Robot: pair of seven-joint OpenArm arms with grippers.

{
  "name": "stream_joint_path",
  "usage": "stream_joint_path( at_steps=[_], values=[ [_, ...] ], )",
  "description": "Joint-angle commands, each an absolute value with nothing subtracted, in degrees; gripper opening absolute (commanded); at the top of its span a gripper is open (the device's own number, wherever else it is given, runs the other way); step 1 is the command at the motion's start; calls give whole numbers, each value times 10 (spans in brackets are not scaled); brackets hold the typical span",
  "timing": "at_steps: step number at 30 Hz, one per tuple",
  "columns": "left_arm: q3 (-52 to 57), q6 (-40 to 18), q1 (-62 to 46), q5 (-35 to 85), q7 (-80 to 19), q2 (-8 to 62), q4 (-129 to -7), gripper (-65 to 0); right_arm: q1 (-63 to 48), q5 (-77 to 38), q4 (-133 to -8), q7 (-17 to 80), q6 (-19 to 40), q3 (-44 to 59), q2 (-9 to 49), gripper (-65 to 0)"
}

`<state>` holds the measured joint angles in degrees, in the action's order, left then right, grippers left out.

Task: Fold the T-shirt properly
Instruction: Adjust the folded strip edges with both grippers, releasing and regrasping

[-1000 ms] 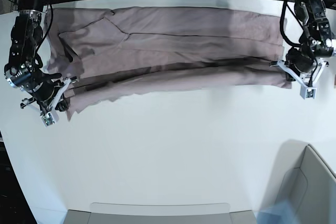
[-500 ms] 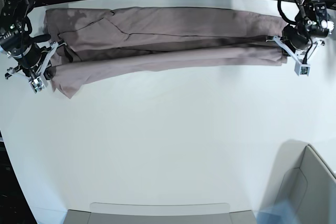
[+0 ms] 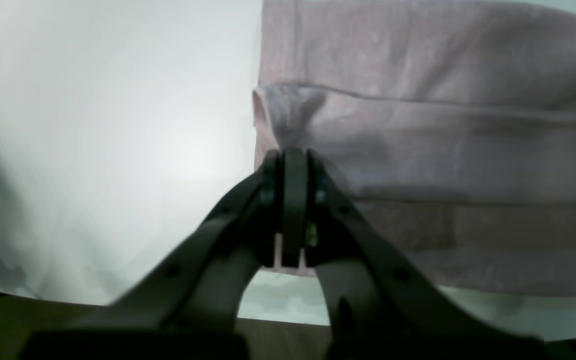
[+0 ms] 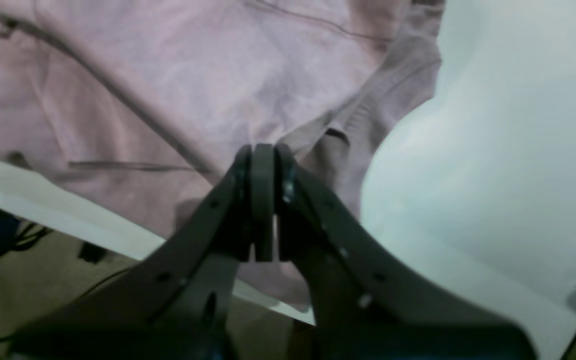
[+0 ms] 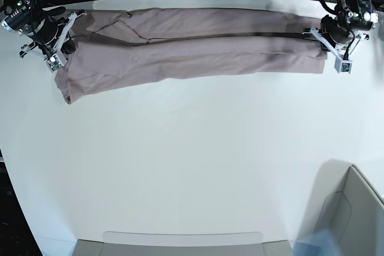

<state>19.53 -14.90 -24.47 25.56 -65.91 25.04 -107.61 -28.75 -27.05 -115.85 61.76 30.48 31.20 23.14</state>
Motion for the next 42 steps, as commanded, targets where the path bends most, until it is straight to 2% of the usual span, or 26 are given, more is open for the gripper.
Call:
stream_joint_path(
  at_steps=[1, 2, 4, 5, 7, 9, 14, 20, 26, 33, 36, 38, 40, 42],
  values=[
    [203, -148, -242, 253, -655, 249, -1084, -650, -286, -274, -1166, 610, 305, 315, 240, -650],
    [203, -147, -242, 253, -655, 247, -1084, -603, -285, -274, -1166, 610, 305, 313, 240, -648],
    [203, -146, -245, 253, -650, 246, -1085, -500, -285, -274, -1165, 610, 305, 308, 240, -536],
    [203, -145, -246, 253, -650, 246, -1086, -468, -285, -274, -1165, 610, 305, 308, 240, -481],
    [203, -145, -255, 253, -649, 246, -1086, -461, -286, -275, -1165, 610, 305, 307, 240, -403],
    [203, -145, -255, 253, -638, 247, -1085, -460, -284, -275, -1162, 610, 305, 307, 240, -377],
    [203, -145, -252, 255, -635, 247, -1080, -454, -264, -283, -1143, 610, 305, 291, 241, -376],
    [197, -147, -206, 257, -631, 247, -1006, -444, -255, -280, -1136, 610, 305, 255, 248, -376],
    [197, -149, -201, 373, -631, 249, -943, -443, -241, -280, -1115, 610, 305, 255, 248, -376],
    [154, -150, -213, 385, -589, 249, -834, -447, -238, -283, -1089, 609, 305, 256, 262, -376],
    [140, -150, -213, 385, -580, 249, -798, -508, -233, -283, -1084, 590, 305, 255, 262, -376],
    [160, -150, -210, 385, -575, 249, -758, -636, -232, -283, -1082, 582, 305, 255, 259, -376],
    [185, -156, -192, 385, -574, 248, -727, -650, -230, -284, -1081, 577, 305, 256, 257, -376],
    [217, -211, -182, 383, -573, 249, -704, -650, -229, -284, -1081, 576, 305, 259, 257, -376]
  ],
)
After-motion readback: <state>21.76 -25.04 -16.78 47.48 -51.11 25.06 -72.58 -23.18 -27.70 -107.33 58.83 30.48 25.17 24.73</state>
